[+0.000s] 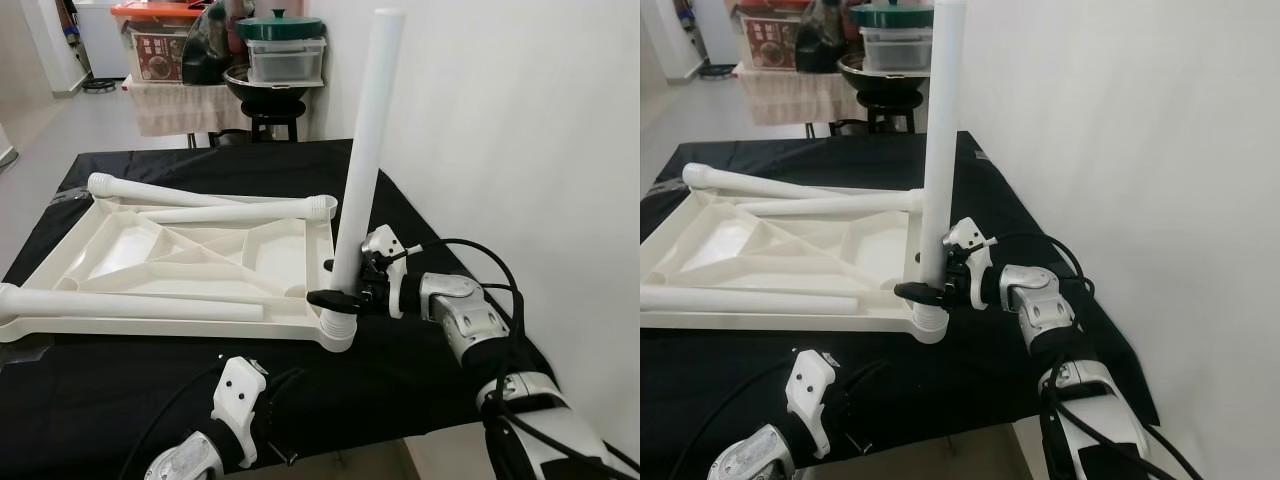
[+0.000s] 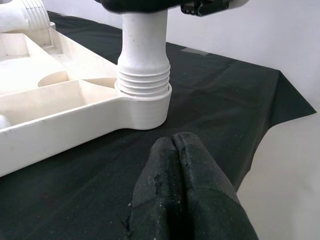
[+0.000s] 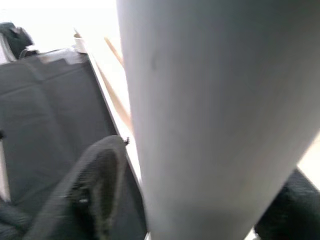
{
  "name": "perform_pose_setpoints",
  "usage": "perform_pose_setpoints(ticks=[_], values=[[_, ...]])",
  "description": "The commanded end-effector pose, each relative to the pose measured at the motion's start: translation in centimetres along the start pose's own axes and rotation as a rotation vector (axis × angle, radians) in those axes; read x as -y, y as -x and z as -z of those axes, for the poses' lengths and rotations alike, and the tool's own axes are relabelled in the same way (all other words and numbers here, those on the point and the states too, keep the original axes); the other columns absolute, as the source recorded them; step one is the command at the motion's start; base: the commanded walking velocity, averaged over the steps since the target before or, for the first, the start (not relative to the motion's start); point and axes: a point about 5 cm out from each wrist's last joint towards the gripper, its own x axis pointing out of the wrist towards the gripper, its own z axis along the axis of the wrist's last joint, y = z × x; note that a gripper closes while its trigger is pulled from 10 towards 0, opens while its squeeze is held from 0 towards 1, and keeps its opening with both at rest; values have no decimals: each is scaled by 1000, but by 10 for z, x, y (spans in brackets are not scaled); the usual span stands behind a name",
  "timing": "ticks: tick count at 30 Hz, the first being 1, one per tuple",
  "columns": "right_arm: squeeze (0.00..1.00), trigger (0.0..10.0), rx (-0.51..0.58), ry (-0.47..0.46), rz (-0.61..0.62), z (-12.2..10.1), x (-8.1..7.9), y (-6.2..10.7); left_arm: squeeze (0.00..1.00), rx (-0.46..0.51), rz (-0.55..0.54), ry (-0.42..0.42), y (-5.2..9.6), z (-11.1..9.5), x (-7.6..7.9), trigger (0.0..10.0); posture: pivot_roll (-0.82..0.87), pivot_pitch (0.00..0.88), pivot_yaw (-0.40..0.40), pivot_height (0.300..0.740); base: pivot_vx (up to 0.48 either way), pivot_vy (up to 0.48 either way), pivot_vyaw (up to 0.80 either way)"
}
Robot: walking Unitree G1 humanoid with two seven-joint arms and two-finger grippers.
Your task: Building children table
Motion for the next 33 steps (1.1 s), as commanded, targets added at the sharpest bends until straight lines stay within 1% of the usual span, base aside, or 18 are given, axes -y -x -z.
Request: perform_pose_setpoints(ticks=[1,6,14,17,18,19,20,21,22,23,24,25,27,28,30,31,32,33], values=[[0,0,43,7,-43,-13,2,-1,0,-4,-2,5,-1,3,1,10000,160,0,-98,740,0,0,0],[0,0,78,5,-113,-9,0,2,0,-3,2,9,-1,5,1,10000,143,0,-89,740,0,0,0],[0,0,77,20,-86,2,1,10,0,-4,9,12,0,5,2,10000,131,0,-81,740,0,0,0],[0,0,96,37,49,8,2,15,0,-3,13,14,3,5,1,10000,122,0,-89,740,0,0,0],[0,0,117,1,220,16,2,10,0,-2,13,15,4,4,1,10000,115,0,-93,740,0,0,0],[0,0,163,-100,584,32,-4,0,0,-1,9,18,6,3,-1,10000,101,0,-82,740,0,0,0],[0,0,163,-100,584,32,-4,0,0,-1,9,18,6,3,-1,10000,101,0,-82,740,0,0,0],[0,0,113,-202,751,61,-29,-9,0,2,4,21,7,2,-2,10000,101,0,-77,740,0,0,0],[0,0,82,-261,819,82,-56,-17,0,3,1,23,7,1,-3,10000,100,0,-72,740,0,0,0],[0,0,71,-139,797,77,-69,-24,0,2,2,20,7,1,-3,10000,81,0,-52,740,0,0,0],[0,0,71,-139,797,77,-69,-24,0,2,2,20,7,1,-3,10000,81,0,-52,740,0,0,0],[0,0,123,-31,710,59,-69,-31,0,-3,7,18,6,1,-4,10000,57,0,-43,740,0,0,0],[0,0,138,-28,708,55,-65,-31,0,-4,9,18,6,1,-4,10000,57,0,-43,740,0,0,0],[0,0,84,-90,709,68,-64,-31,0,-1,23,24,4,0,-4,10000,77,0,-59,740,0,0,0],[0,0,66,-100,709,72,-64,-31,0,0,27,25,4,0,-4,10000,77,0,-59,740,0,0,0],[0,824,56,-121,744,69,-64,-29,0,7,12,28,3,-1,-3,10000,82,0,-64,740,0,0,0],[0,824,56,-121,744,69,-64,-29,0,7,12,28,3,-1,-3,10000,82,0,-64,740,0,0,0],[1000,10000,67,-151,701,62,-67,-30,0,12,2,28,2,-1,-3,10000,93,0,-69,740,0,0,0]])
